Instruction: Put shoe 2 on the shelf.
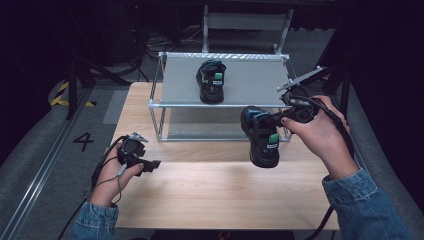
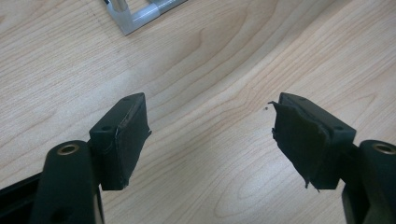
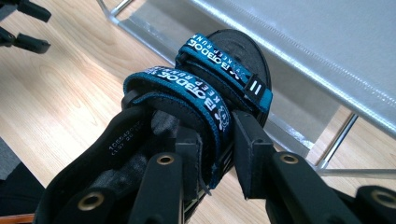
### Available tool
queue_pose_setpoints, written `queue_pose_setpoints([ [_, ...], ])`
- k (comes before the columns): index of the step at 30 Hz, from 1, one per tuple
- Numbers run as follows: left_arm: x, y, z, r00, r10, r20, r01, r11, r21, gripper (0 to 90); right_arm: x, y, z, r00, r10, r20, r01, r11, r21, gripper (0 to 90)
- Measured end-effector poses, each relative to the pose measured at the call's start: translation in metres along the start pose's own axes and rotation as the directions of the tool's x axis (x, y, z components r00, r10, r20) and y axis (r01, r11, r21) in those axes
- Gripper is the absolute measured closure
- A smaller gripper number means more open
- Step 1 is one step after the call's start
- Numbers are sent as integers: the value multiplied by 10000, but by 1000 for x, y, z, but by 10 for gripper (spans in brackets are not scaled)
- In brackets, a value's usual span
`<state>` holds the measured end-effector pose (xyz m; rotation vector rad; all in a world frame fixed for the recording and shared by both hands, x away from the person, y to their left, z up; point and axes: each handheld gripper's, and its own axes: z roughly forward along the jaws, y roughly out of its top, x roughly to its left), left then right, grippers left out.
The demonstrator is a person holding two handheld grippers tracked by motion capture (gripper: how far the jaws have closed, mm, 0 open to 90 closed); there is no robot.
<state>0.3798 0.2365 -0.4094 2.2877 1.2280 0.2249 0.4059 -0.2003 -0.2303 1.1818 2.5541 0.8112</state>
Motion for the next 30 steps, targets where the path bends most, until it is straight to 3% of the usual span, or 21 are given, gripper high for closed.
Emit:
queue_pose_setpoints([
  [12,0,1,-1,10000,-11,-13,11,10000,-15,271,-7,17,-10,10000,85,4,-85,9994,-327,735],
  [30,2,-10,-7,10000,-94,-26,94,9999,-65,271,-24,48,-1,9992,285,293,-271,9985,-466,735],
])
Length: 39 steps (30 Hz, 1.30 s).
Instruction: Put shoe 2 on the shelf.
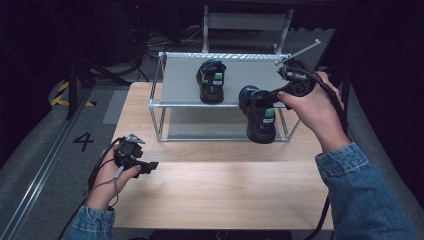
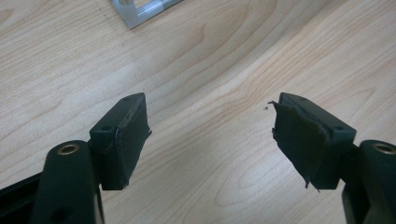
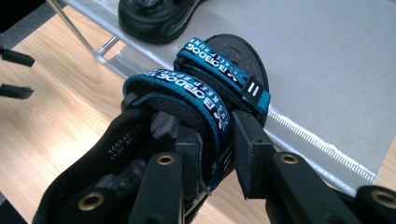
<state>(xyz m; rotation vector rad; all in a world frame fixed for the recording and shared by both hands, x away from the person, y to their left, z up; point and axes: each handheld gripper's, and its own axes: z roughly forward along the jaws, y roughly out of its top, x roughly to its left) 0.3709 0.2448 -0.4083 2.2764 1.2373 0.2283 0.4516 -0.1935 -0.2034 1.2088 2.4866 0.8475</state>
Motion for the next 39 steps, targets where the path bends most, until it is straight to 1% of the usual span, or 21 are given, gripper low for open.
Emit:
queue_pose_setpoints([
  [2,2,-3,-1,9999,-31,-100,31,10000,-25,271,-2,4,2,10000,59,25,-59,10000,-15,735],
  [4,3,-5,-3,9998,-134,-110,134,9999,-49,271,-5,9,4,9999,84,61,-83,10000,-17,735],
  [9,4,-11,-6,9998,-153,-156,153,9999,-35,271,-10,19,9,9998,181,104,-181,9998,4,735],
  [13,6,-14,-9,9991,-286,-313,274,9989,-375,275,-14,27,15,9995,241,193,-242,9997,61,735],
  [15,6,-15,-11,9991,-290,-306,274,9983,-508,276,-16,31,20,9994,238,244,-240,9997,86,735],
  [16,6,-16,-12,9993,-310,-225,297,9980,-557,276,-16,33,21,9993,293,234,-295,9995,96,735],
  [17,6,-16,-12,9994,-245,-237,230,9979,-608,275,-18,35,23,9993,296,246,-299,9995,108,735],
  [19,6,-19,-13,9996,-216,-180,205,9980,-601,276,-19,40,27,9991,351,238,-355,9993,152,734],
  [23,5,-23,-13,9992,-275,-299,256,9978,-611,277,-22,50,36,9988,407,275,-413,9990,192,735],
  [24,5,-23,-13,9992,-275,-299,256,9978,-611,277,-22,53,40,9988,407,283,-414,9988,254,735],
  [26,4,-25,-13,9992,-263,-299,247,9982,-539,277,-22,55,42,9986,417,327,-426,9987,264,735],
  [30,3,-28,-14,9992,-242,-326,224,9982,-559,277,-24,66,53,9980,539,340,-549,9980,317,735],
  [33,3,-30,-14,9990,-321,-298,304,9980,-557,277,-26,71,57,9977,567,361,-579,9978,331,735],
  [34,5,-31,-14,9992,-193,-357,175,9985,-517,276,-26,73,59,9977,560,385,-573,9978,344,734],
  [35,4,-32,-14,9990,-307,-323,290,9983,-507,276,-27,75,60,9975,558,431,-574,9977,361,734],
  [37,6,-33,-15,9990,-267,-365,249,9985,-497,276,-28,79,63,9972,609,439,-627,9971,426,734],
  [38,5,-34,-15,9987,-372,-356,353,9980,-525,276,-28,80,65,9968,662,440,-682,9966,464,734],
  [39,6,-35,-15,9985,-394,-369,374,9979,-538,276,-28,82,67,9963,741,443,-763,9958,504,734],
])
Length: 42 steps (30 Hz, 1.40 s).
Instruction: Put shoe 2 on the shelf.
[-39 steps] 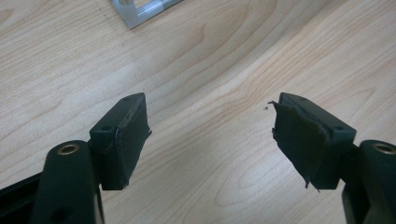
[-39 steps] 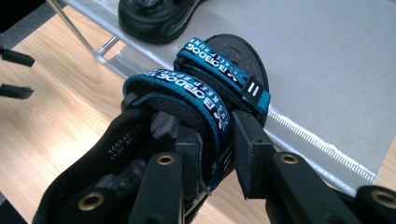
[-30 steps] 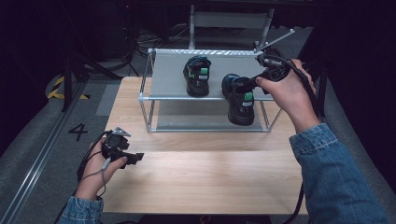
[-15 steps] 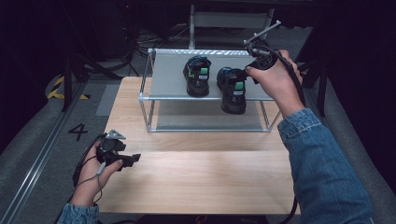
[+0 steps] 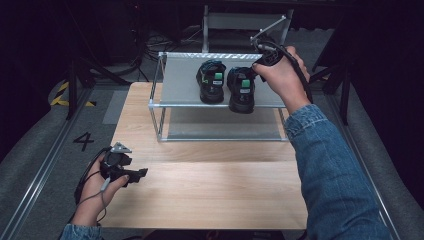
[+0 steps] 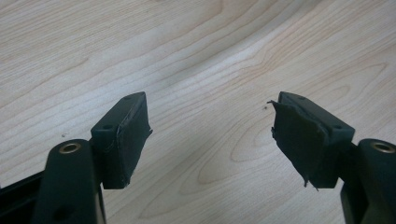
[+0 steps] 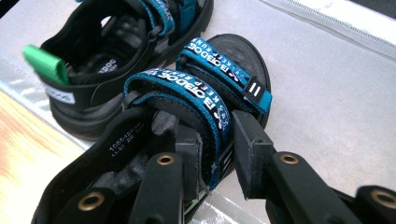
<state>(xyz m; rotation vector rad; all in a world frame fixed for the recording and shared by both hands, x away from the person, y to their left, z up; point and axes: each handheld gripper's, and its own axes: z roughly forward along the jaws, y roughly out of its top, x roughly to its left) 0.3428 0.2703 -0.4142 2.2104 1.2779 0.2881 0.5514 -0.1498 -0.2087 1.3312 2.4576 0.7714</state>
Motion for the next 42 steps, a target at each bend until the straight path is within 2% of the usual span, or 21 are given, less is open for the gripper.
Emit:
queue_pose_setpoints([
  [15,2,-3,-1,10000,29,-35,-28,10000,45,276,3,10,13,9990,211,-401,-209,9998,63,725],
  [18,2,-2,0,10000,-10,-30,10,10000,51,276,0,8,15,9981,257,-565,-263,9996,-100,701],
  [22,1,1,3,9999,95,32,-95,9999,101,276,-2,4,14,9969,93,-782,-132,9987,-497,654],
  [24,0,4,5,9997,243,71,-245,9996,165,276,-2,2,10,9957,-110,-917,15,9946,-1038,602],
  [28,-3,8,8,9993,334,151,-337,9992,207,274,2,-5,-5,9926,-575,-1070,406,9873,-1539,587],
  [35,-7,15,13,9981,528,322,-537,9982,259,274,13,-17,-31,9880,-939,-1228,692,9790,-1919,587],
  [38,-8,18,15,9977,569,373,-579,9980,254,274,22,-27,-42,9819,-1284,-1393,980,9736,-2064,586],
  [41,-8,20,17,9974,615,383,-625,9977,262,272,31,-47,-52,9705,-1547,-1851,1117,9682,-2238,594],
  [42,-8,21,17,9973,614,391,-625,9977,257,272,31,-47,-52,9705,-1547,-1851,1117,9682,-2238,594],
])
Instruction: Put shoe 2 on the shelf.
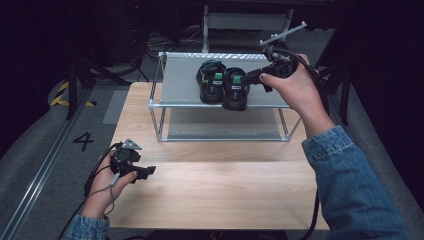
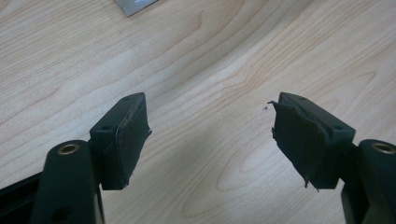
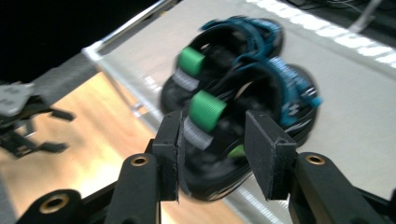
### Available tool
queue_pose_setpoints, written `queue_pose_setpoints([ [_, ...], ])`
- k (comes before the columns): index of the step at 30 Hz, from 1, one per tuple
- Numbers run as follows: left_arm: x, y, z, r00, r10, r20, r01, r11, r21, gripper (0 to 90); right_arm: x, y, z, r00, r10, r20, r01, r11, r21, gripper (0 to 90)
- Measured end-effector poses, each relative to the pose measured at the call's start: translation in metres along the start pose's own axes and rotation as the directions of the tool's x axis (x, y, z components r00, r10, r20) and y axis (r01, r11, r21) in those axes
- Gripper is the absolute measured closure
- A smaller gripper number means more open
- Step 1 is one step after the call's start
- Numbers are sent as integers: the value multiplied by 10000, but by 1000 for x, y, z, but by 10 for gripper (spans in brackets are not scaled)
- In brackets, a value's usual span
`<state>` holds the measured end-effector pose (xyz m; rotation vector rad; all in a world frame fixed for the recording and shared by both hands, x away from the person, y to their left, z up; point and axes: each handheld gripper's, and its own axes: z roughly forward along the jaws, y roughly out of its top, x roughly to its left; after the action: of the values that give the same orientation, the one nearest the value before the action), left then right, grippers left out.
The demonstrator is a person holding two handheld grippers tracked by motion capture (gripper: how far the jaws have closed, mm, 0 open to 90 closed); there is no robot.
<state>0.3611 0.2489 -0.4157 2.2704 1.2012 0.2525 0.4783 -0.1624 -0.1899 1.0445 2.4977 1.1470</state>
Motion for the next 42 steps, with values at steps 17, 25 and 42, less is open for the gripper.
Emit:
queue_pose_setpoints([
  [17,-6,13,9,9992,350,212,-352,9993,99,270,28,-54,17,9966,-346,-743,352,9994,74,771],
  [25,-5,10,8,9995,245,203,-247,9996,120,269,31,-64,34,9940,-413,-1010,387,9989,-277,826],
  [42,-3,6,7,9997,198,171,-201,9996,210,269,19,-71,56,9979,-491,-425,481,9986,-242,895],
])
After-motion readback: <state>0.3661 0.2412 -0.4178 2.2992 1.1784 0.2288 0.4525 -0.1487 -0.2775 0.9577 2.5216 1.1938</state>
